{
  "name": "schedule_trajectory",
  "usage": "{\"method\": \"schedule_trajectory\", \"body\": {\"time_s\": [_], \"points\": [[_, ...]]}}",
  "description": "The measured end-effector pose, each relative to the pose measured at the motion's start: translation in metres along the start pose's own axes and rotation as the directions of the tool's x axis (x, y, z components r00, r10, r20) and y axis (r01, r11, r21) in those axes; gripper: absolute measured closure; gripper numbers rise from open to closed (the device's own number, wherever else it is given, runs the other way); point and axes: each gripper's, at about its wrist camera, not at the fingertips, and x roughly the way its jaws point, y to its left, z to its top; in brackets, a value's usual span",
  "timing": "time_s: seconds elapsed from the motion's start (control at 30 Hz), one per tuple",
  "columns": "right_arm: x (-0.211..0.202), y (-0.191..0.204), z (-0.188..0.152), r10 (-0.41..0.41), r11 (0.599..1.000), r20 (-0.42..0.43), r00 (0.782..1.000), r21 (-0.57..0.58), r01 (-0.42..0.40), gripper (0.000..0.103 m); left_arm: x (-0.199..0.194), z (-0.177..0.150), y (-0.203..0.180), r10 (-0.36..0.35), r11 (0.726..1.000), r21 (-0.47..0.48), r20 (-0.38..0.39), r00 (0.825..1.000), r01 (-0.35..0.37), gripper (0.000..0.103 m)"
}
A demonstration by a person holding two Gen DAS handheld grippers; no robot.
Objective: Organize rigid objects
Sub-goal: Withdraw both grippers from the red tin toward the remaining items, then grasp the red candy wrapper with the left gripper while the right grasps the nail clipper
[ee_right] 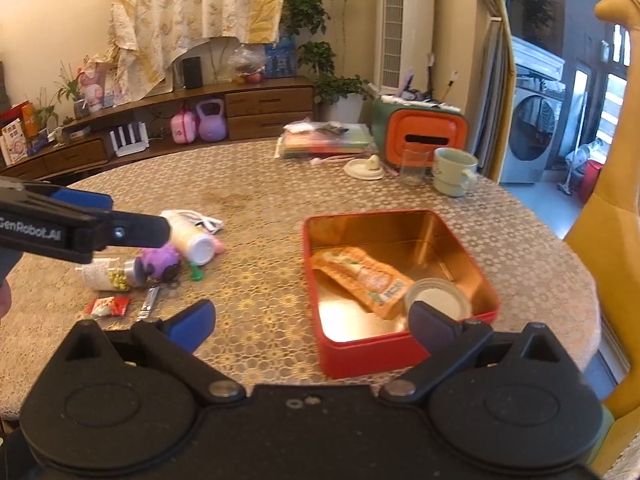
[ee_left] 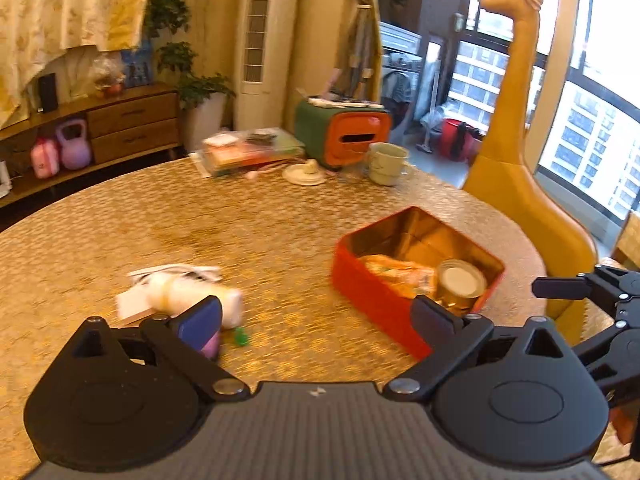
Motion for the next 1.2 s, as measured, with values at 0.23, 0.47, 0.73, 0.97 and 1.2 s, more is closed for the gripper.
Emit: {"method": "schedule_trajectory", "body": {"time_s": [0.23,0.47,0.73,0.97,1.2], "points": [[0.01,0.023,0.0,0.037,0.999,0.002,0.999,0.001,-0.037,0.0,-0.013,-0.019,0.052,0.053,0.998,-0.046,-0.025,0.998,-0.054,0.0],[0.031,0.05,0.002,0.067,0.997,-0.006,0.998,-0.03,-0.067,0.0,-0.018,-0.057,0.087,0.102,0.992,-0.067,-0.043,0.994,-0.104,0.0],[0.068,0.083,0.002,0.105,0.994,-0.055,0.993,-0.033,-0.107,0.001,-0.002,-0.093,0.097,0.104,0.992,-0.068,-0.071,0.992,-0.108,0.0],[0.102,0.109,-0.001,0.117,0.991,-0.11,0.987,-0.049,-0.123,0.009,0.02,-0.114,0.102,0.103,0.99,-0.086,-0.072,0.992,-0.109,0.0],[0.127,0.129,-0.006,0.131,0.986,-0.157,0.979,-0.081,-0.145,0.021,0.035,-0.124,0.106,0.125,0.988,-0.086,-0.07,0.99,-0.131,0.003]]}}
